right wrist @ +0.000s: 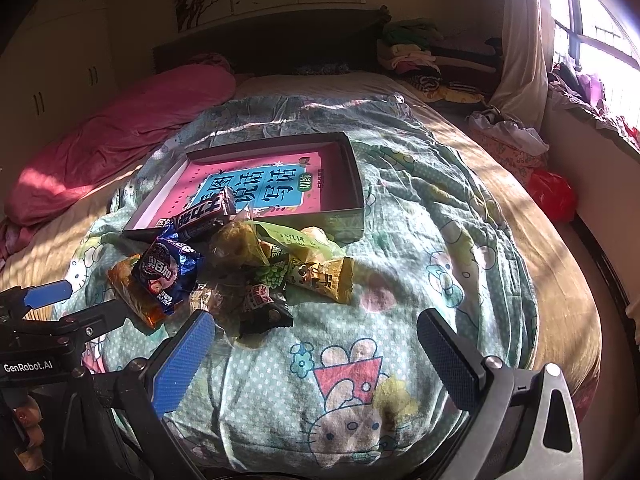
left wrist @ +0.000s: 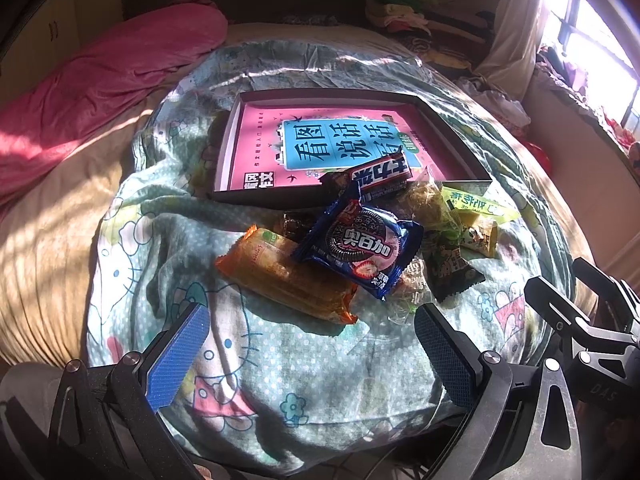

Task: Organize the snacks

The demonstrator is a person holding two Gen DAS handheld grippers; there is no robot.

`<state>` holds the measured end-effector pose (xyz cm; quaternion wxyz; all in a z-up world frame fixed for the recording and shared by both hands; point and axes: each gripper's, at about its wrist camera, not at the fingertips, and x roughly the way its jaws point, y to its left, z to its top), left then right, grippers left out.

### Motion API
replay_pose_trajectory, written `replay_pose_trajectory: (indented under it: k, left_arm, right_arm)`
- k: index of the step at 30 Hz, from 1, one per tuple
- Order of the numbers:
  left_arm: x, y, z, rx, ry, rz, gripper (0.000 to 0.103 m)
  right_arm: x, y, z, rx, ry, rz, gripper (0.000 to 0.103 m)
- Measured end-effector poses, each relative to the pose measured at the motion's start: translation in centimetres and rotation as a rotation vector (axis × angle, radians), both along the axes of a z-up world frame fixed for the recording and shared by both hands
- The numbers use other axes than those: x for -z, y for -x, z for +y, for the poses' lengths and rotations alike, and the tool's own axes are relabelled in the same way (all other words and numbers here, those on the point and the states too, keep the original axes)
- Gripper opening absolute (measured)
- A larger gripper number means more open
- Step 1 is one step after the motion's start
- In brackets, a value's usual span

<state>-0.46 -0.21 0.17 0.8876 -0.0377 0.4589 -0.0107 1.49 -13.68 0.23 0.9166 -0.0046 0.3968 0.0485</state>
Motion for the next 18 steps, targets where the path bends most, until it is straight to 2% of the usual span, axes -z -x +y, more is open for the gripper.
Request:
replay_pose_trajectory:
  k: [18]
  left_arm:
    - [0.19,0.0,-0.16,0.001,0.003,0.003,0.102]
  right_arm:
    - [0.19,-0.03,0.14,-0.008,0.007,0.004,0.102]
